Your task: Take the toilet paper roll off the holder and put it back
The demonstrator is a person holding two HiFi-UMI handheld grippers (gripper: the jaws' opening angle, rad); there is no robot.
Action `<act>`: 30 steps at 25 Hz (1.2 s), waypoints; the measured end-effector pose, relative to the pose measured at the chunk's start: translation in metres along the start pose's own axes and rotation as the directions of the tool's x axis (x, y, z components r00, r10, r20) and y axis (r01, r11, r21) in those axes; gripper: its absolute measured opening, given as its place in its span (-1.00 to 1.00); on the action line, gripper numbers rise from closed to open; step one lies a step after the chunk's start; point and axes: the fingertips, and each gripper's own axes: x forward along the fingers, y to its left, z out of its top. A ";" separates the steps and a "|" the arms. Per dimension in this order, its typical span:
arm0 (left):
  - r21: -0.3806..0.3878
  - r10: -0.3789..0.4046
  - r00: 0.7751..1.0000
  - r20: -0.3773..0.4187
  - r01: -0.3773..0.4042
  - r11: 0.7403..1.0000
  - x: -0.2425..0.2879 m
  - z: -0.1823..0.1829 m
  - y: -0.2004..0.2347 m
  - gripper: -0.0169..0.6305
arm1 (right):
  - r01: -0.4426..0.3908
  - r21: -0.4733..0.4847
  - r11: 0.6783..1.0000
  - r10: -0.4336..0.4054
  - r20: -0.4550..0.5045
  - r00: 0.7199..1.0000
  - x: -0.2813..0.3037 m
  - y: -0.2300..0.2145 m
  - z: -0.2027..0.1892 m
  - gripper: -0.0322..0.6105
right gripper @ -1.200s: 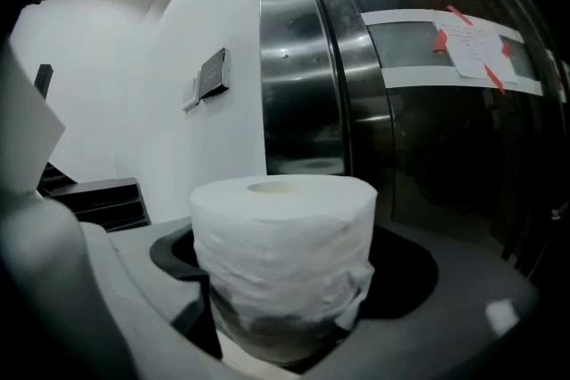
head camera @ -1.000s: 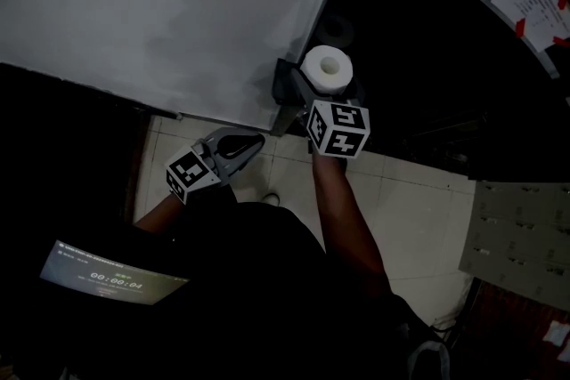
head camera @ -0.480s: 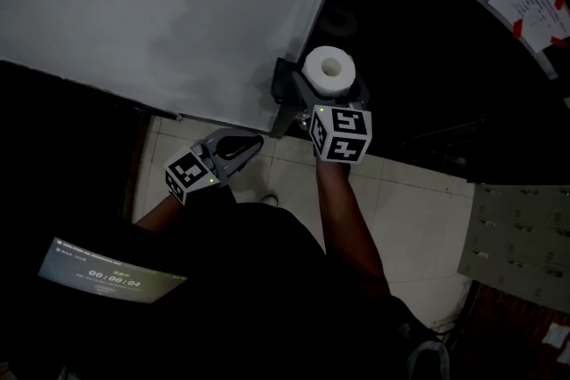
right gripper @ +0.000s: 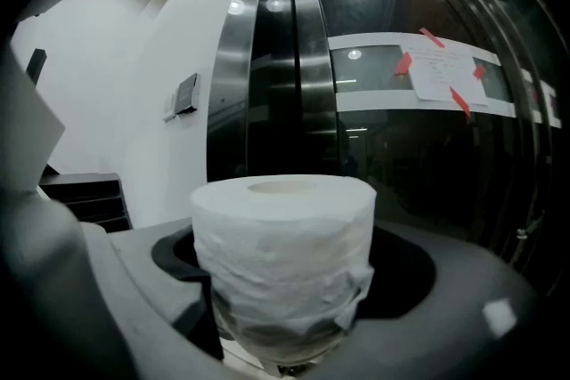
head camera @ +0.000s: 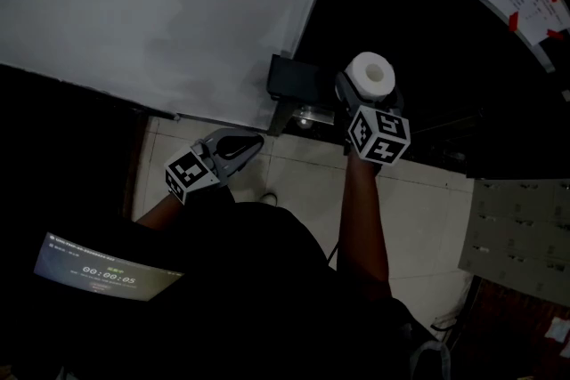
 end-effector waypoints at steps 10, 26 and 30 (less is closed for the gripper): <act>-0.003 0.000 1.000 -0.001 0.000 1.000 -0.001 -0.002 -0.001 -0.93 | 0.066 0.027 0.997 -0.066 -0.011 0.998 -0.008 -0.042 -0.013 0.55; -0.005 0.006 1.000 -0.001 -0.006 1.000 -0.004 -0.003 0.001 -0.93 | -0.202 0.886 0.417 -0.095 0.263 0.960 -0.005 -0.090 -0.104 0.55; -0.002 0.001 1.000 -0.002 -0.001 1.000 -0.003 -0.002 0.000 -0.93 | -0.238 0.943 0.233 -0.128 0.272 0.954 0.001 -0.086 -0.137 0.55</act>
